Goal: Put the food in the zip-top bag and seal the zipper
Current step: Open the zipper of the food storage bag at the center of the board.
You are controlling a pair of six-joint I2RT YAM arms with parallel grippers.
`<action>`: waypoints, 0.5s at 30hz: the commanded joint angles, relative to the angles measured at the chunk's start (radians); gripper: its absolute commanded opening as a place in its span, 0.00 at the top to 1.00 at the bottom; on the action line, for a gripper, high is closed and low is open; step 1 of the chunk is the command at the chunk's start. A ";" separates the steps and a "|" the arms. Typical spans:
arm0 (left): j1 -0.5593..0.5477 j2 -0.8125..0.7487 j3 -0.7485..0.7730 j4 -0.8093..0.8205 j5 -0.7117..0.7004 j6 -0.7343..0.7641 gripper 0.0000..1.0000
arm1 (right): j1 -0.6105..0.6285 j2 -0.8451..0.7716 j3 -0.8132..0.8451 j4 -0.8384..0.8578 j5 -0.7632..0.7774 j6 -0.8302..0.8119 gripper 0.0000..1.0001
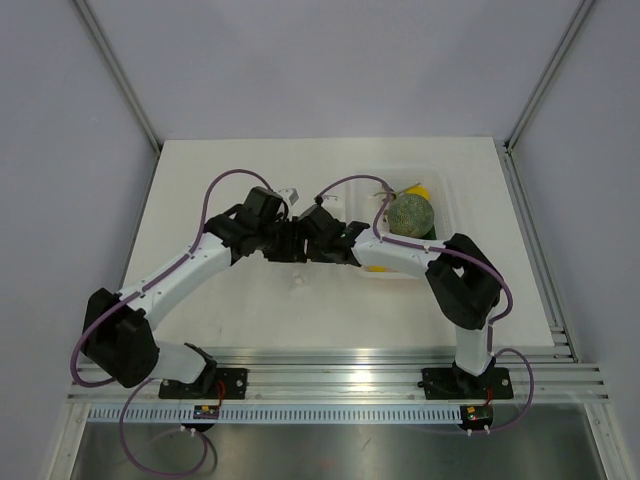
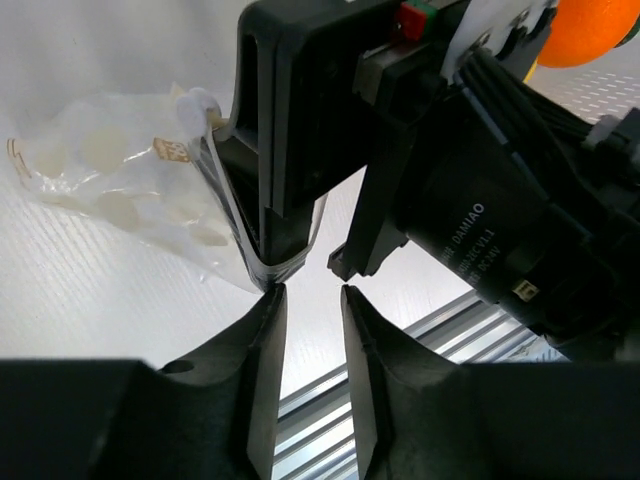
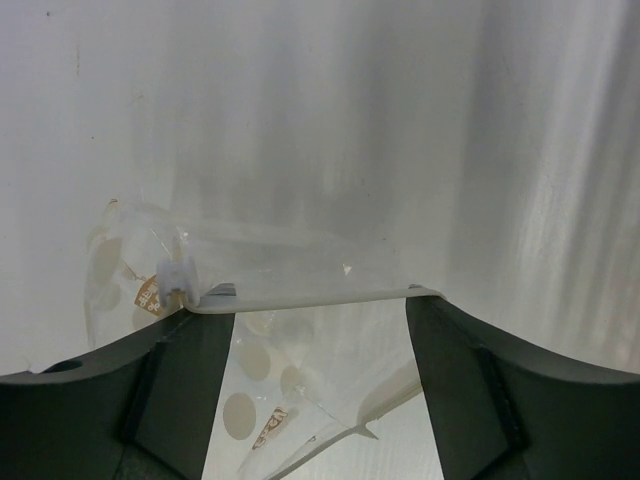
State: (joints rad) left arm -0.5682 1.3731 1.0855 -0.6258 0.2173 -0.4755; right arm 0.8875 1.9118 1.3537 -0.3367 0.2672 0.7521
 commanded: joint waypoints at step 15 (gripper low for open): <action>0.025 -0.195 -0.021 0.031 -0.033 0.034 0.68 | 0.005 -0.079 0.031 0.024 -0.034 -0.008 0.15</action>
State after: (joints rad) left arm -0.5461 1.2331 1.0565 -0.6109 0.2081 -0.4671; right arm 0.8883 1.8957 1.3384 -0.2939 0.1993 0.7513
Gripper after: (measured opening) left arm 0.321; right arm 0.801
